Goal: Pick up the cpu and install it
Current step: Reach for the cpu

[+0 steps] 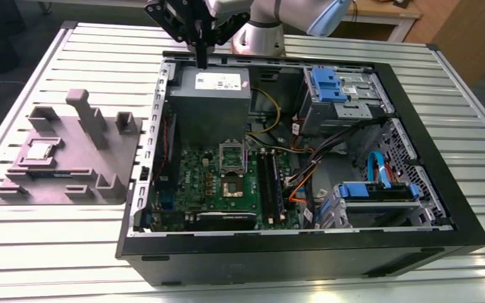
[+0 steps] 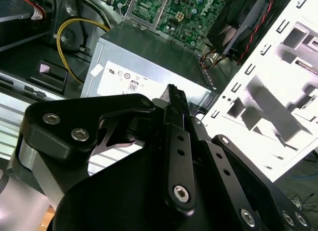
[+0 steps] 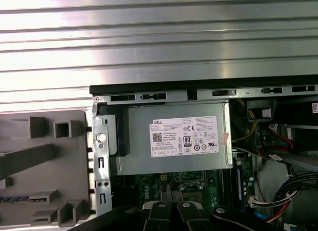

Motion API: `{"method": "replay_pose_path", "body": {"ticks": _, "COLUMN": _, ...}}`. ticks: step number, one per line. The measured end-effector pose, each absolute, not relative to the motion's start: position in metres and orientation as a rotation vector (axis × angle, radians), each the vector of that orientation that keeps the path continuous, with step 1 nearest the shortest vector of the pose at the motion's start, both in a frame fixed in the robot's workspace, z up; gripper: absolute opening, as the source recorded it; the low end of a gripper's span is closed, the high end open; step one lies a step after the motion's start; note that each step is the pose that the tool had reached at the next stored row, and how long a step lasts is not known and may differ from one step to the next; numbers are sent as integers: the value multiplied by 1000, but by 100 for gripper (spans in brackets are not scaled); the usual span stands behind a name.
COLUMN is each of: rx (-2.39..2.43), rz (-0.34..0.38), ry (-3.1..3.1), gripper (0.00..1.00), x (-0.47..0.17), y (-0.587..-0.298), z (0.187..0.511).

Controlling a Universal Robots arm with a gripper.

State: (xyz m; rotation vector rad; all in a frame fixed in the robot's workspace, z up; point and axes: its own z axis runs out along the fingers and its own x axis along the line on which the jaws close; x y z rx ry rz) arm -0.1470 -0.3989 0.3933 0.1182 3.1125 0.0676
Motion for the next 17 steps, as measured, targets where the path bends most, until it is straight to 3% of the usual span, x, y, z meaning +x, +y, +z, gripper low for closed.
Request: {"method": "replay_pose_path", "body": {"ticks": 17, "rx": 118, "rz": 68, "ry": 3113, "gripper": 10, "x": -156, "y": -399, "z": 393}}
